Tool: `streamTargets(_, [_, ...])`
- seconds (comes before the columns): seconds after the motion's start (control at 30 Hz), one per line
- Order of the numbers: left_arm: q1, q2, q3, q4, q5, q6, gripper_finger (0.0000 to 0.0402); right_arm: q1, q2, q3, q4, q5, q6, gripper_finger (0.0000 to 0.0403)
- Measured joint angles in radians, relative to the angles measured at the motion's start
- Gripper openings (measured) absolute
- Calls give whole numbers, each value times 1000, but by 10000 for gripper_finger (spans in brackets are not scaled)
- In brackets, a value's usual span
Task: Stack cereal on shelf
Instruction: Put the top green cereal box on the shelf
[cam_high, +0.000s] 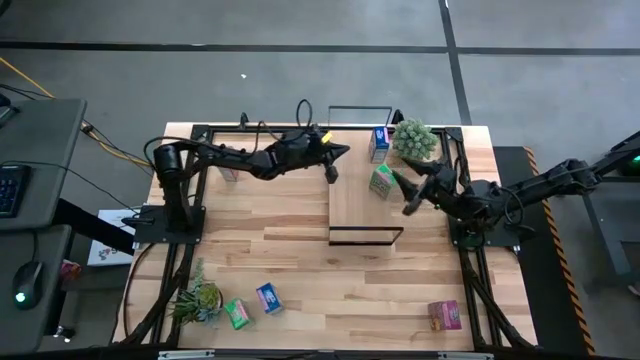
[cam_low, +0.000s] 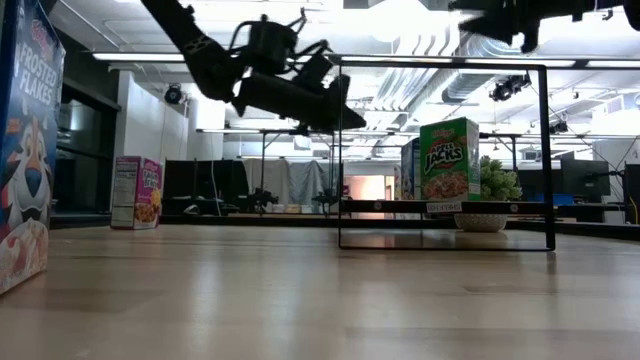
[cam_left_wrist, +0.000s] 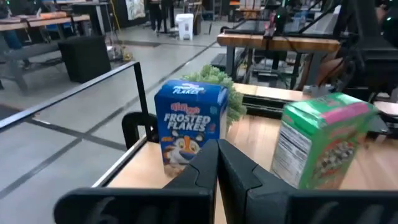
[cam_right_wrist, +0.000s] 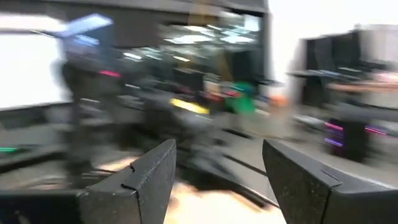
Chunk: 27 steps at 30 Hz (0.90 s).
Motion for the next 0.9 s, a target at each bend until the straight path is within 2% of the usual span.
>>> streamTargets(0.27, [-1,-73,-103,53,1,-19,0,0,0,0,-92,356,9,233])
streamTargets(0.33, [-6,-78,-111,54,0,-27,0,0,0,0,-112,416,23,233])
streamTargets(0.47, [-19,-77,-111,55,0,-31,0,0,-5,0,-116,463,32,219])
streamTargets(0.67, [-54,-77,-111,57,0,-18,0,0,-6,0,-148,538,61,157])
streamTargets(0.9, [-83,-77,-111,56,0,3,0,0,-7,0,-180,604,62,47])
